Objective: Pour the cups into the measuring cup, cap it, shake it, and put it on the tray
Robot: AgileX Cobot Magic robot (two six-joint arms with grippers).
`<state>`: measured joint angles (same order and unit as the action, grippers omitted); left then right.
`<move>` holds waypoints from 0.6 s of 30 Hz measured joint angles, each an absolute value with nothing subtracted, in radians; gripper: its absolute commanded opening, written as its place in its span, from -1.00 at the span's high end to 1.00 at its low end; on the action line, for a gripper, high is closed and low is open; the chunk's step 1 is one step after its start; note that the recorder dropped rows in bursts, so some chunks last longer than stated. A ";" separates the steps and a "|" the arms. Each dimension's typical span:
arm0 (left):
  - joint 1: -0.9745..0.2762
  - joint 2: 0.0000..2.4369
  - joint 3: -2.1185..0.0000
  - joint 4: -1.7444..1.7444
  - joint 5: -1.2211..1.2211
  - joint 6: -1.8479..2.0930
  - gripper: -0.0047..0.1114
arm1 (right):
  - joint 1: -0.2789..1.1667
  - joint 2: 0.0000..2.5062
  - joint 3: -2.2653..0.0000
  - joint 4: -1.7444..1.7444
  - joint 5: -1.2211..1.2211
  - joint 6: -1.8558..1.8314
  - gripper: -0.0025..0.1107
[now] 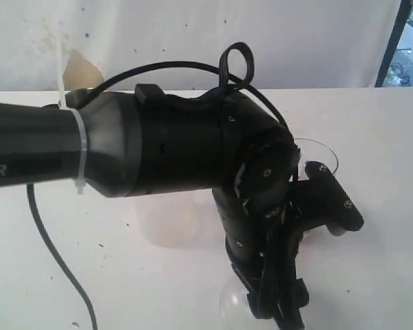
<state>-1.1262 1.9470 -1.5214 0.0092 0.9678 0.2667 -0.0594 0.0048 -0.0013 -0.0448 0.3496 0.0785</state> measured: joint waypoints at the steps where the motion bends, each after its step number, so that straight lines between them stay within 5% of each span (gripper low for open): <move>1: -1.126 1.947 -1.521 0.009 0.970 0.267 -0.28 | -0.059 0.005 -0.001 -0.045 0.350 0.078 0.96; 4: -1.126 1.947 -1.530 0.012 1.017 0.237 -0.08 | -0.059 0.005 -0.001 -0.045 0.350 0.078 0.96; 12: -1.126 1.788 -1.542 0.012 1.082 0.178 0.89 | -0.059 0.005 -0.001 -0.045 0.350 0.078 0.96; 18: -1.126 1.560 -1.481 0.010 1.128 0.109 0.92 | -0.059 0.005 -0.001 -0.045 0.350 0.078 0.96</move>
<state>-1.1262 1.5596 -1.4808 0.0095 1.1277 0.1094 -0.0594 0.0048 -0.0013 -0.0448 0.3496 0.0785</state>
